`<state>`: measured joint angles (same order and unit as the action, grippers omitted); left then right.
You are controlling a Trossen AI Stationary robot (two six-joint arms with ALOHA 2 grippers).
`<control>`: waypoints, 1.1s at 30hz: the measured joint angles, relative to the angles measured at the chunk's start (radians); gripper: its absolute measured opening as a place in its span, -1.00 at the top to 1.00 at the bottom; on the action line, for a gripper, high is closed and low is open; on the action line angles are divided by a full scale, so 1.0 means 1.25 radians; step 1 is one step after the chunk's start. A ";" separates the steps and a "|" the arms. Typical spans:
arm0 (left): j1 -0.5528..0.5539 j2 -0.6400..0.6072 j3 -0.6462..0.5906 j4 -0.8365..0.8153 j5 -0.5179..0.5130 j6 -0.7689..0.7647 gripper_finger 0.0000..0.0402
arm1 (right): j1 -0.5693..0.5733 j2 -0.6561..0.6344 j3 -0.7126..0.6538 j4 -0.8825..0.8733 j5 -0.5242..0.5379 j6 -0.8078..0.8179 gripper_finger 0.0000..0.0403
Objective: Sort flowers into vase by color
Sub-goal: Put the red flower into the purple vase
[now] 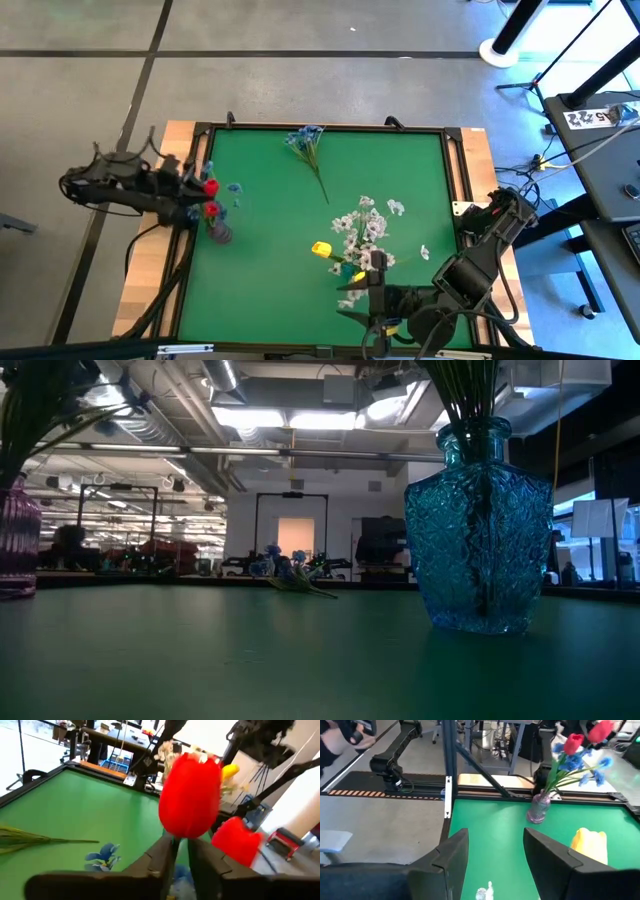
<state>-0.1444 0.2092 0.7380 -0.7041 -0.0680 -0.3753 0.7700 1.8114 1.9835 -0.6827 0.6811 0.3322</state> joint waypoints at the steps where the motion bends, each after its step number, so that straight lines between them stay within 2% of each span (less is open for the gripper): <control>1: 0.000 0.001 0.019 -0.015 0.000 -0.010 0.65 | -0.004 0.000 0.000 0.000 0.006 0.000 0.07; 4: 0.000 0.005 0.077 -0.069 0.005 -0.043 0.51 | -0.016 0.000 0.000 0.000 0.006 0.000 0.06; 7: 0.000 0.005 0.119 -0.114 0.046 -0.089 0.41 | -0.035 0.000 0.000 0.000 0.006 0.000 0.03; 12: 0.000 0.005 0.184 -0.119 0.069 -0.093 0.36 | -0.071 0.000 0.000 0.000 -0.046 -0.001 -0.04; 14: 0.000 0.005 0.198 -0.119 0.033 -0.080 0.35 | -0.081 0.000 0.000 0.000 -0.059 0.000 -0.06; 18: 0.000 0.005 0.187 -0.084 -0.101 -0.022 0.35 | -0.090 0.000 0.000 0.000 -0.062 -0.004 -0.10; 21: 0.000 0.009 0.142 -0.025 -0.129 -0.006 0.35 | -0.088 0.000 0.000 0.000 -0.064 -0.006 -0.10; 27: 0.000 0.035 0.078 -0.030 -0.015 0.000 0.35 | -0.088 0.000 0.000 -0.008 -0.065 0.000 -0.10; 33: 0.000 0.038 0.061 -0.066 0.068 -0.044 0.35 | -0.088 0.000 0.000 -0.017 -0.081 0.002 -0.10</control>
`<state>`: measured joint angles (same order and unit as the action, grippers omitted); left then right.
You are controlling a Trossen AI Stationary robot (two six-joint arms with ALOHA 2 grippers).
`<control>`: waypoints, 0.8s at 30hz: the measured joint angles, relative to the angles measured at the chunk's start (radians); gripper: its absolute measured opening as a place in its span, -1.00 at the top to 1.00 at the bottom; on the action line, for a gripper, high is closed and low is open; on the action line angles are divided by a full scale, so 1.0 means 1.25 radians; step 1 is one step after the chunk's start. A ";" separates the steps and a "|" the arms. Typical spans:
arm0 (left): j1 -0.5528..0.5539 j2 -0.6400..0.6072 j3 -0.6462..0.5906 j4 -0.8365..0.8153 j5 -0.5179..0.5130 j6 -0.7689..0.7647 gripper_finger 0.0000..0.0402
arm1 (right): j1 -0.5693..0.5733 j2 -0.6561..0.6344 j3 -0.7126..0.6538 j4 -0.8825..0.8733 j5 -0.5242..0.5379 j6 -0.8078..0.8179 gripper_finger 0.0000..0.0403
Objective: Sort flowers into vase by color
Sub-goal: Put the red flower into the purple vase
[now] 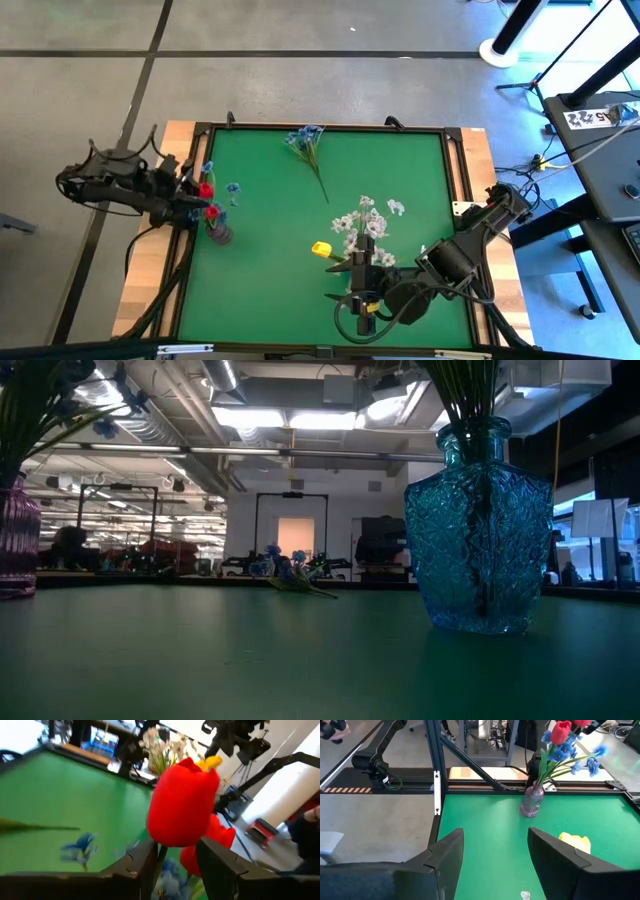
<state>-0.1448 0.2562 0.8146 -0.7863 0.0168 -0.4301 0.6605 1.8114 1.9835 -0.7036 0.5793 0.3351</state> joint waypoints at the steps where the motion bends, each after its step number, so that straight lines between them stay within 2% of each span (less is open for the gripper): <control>1: 0.000 0.000 0.000 -0.009 0.009 -0.011 0.35 | 0.000 0.000 0.000 -0.003 0.000 0.000 -0.10; 7: 0.000 0.000 0.000 -0.154 0.007 -0.110 0.42 | 0.000 0.000 0.000 -0.003 -0.004 0.001 -0.10; 10: 0.000 0.000 0.000 -0.173 -0.005 -0.150 0.42 | 0.000 0.000 0.000 -0.003 -0.004 0.001 -0.10; 15: 0.000 0.000 0.036 -0.189 0.005 -0.182 0.33 | 0.000 0.000 0.000 -0.003 -0.004 0.001 -0.10; 21: 0.000 0.000 0.108 -0.367 0.002 -0.313 0.23 | 0.000 0.000 0.000 -0.002 -0.004 0.001 -0.10; 24: 0.000 0.000 0.126 -0.401 0.003 -0.356 0.23 | 0.000 0.000 0.000 0.000 -0.004 0.001 -0.10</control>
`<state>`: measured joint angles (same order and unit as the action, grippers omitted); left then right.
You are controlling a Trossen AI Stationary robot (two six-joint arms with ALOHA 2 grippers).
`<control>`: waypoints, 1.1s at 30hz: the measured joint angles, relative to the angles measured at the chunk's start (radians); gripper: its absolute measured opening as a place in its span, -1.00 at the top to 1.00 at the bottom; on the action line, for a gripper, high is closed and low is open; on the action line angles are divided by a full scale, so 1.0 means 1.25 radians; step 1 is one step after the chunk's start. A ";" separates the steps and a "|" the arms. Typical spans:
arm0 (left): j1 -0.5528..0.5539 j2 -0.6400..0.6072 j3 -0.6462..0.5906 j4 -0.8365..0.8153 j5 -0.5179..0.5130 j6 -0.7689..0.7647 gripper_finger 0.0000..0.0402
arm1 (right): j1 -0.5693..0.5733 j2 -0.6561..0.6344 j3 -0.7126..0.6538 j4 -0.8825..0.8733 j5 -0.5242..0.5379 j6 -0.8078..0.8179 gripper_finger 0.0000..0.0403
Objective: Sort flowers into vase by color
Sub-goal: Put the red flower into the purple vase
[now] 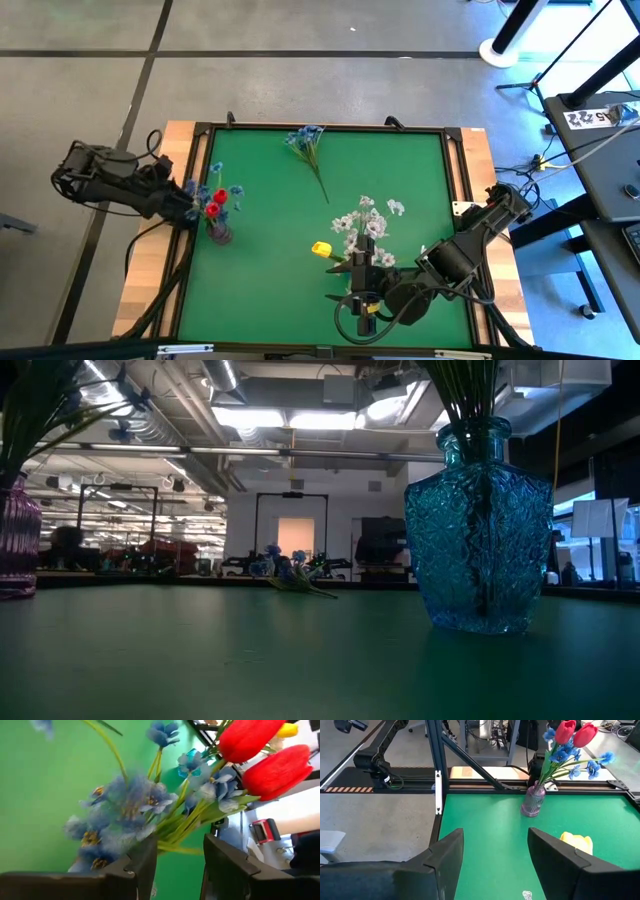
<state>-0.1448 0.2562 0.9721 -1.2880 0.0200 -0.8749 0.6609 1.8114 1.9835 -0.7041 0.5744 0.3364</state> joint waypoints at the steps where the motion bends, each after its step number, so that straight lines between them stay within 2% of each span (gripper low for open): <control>1: 0.000 0.000 0.003 -0.009 0.000 -0.007 0.23 | 0.000 0.000 0.000 0.000 0.000 0.000 -0.10; 7: 0.000 0.000 0.008 -0.034 -0.021 -0.008 0.24 | 0.000 0.000 0.000 0.000 0.000 0.000 -0.10; 12: 0.000 0.000 0.008 -0.006 -0.083 0.051 0.24 | 0.000 0.000 0.000 0.000 0.000 0.000 -0.10; 15: 0.000 0.000 0.008 0.079 -0.118 0.136 0.24 | 0.000 0.000 0.000 0.001 0.016 0.000 -0.10; 19: 0.000 0.000 0.009 0.250 -0.170 0.276 0.24 | -0.007 0.000 0.000 0.025 0.066 -0.002 -0.10; 22: 0.000 0.000 0.009 0.369 -0.202 0.362 0.24 | -0.019 -0.002 0.000 0.061 0.069 -0.023 -0.10; 26: 0.000 0.003 -0.010 0.502 -0.187 0.428 0.24 | -0.034 -0.009 0.000 0.113 0.067 -0.072 -0.10; 33: 0.000 0.067 -0.106 0.717 -0.063 0.456 0.24 | -0.082 -0.011 0.000 0.122 0.062 -0.101 -0.10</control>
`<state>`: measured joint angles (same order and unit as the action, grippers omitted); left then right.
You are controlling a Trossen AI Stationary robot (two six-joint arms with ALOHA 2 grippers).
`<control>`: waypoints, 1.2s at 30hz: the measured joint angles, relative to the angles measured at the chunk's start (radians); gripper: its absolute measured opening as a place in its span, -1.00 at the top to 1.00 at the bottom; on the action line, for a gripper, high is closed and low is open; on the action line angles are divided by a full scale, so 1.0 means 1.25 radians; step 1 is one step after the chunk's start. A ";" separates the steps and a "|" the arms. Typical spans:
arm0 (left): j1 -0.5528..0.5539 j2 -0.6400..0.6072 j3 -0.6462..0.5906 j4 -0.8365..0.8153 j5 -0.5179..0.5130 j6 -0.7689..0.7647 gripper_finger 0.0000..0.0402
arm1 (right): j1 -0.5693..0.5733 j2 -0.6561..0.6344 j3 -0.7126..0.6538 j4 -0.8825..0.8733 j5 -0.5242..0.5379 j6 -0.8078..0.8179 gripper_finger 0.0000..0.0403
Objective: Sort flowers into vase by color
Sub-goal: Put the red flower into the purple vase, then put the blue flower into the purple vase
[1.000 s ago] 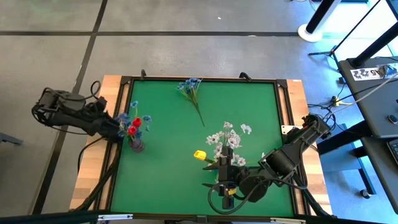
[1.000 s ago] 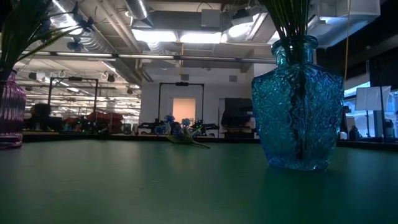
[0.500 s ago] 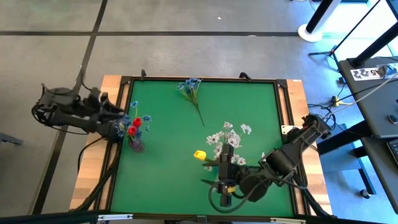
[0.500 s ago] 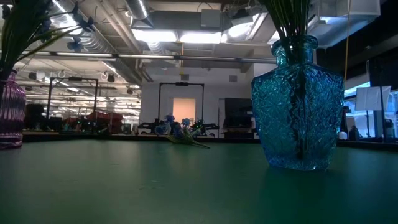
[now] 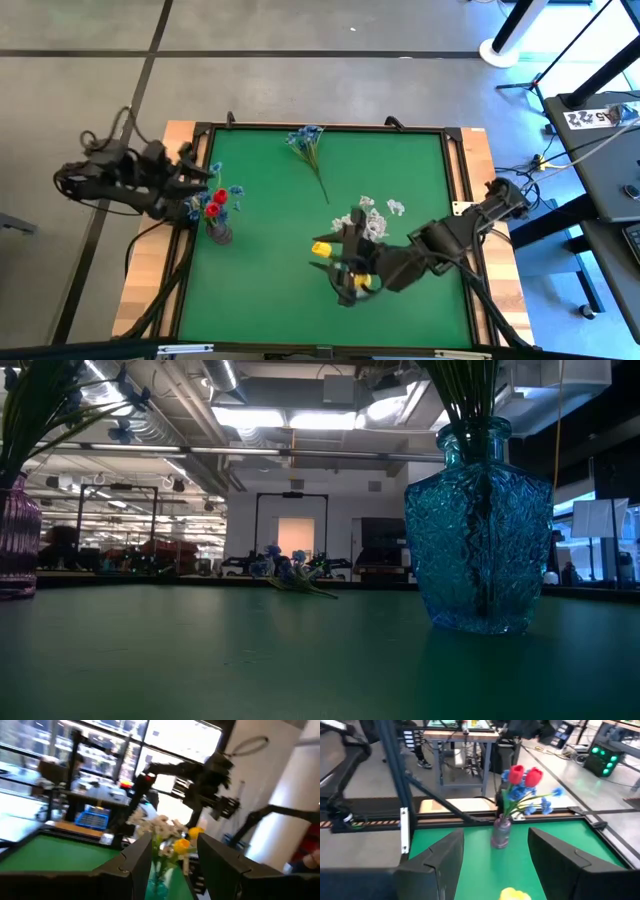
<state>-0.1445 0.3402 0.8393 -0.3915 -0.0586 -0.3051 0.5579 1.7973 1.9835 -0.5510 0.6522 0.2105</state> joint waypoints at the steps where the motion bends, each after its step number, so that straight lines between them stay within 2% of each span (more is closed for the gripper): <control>1: 0.000 0.021 -0.001 0.015 0.011 0.001 0.24 | -0.007 0.000 0.000 0.000 -0.004 0.001 -0.10; 8: 0.000 0.155 0.006 -0.051 0.021 0.024 0.24 | -0.035 0.000 0.000 -0.019 -0.019 0.016 -0.10; 12: 0.000 0.185 0.007 -0.112 0.019 0.028 0.24 | -0.033 0.000 0.000 -0.050 -0.014 0.025 -0.10; 21: 0.000 0.168 0.007 -0.142 0.016 0.016 0.24 | -0.033 0.000 0.000 -0.091 -0.013 0.066 -0.10; 29: 0.000 0.155 0.007 -0.031 0.055 0.043 0.24 | -0.043 -0.016 0.000 -0.062 0.059 0.038 -0.10; 36: 0.000 0.113 0.008 0.011 0.058 0.043 0.24 | -0.113 -0.042 0.000 -0.056 0.057 0.060 -0.10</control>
<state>-0.1444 0.4821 0.8497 -0.3780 0.0134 -0.2515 0.4171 1.7442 1.9835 -0.6215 0.7229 0.2861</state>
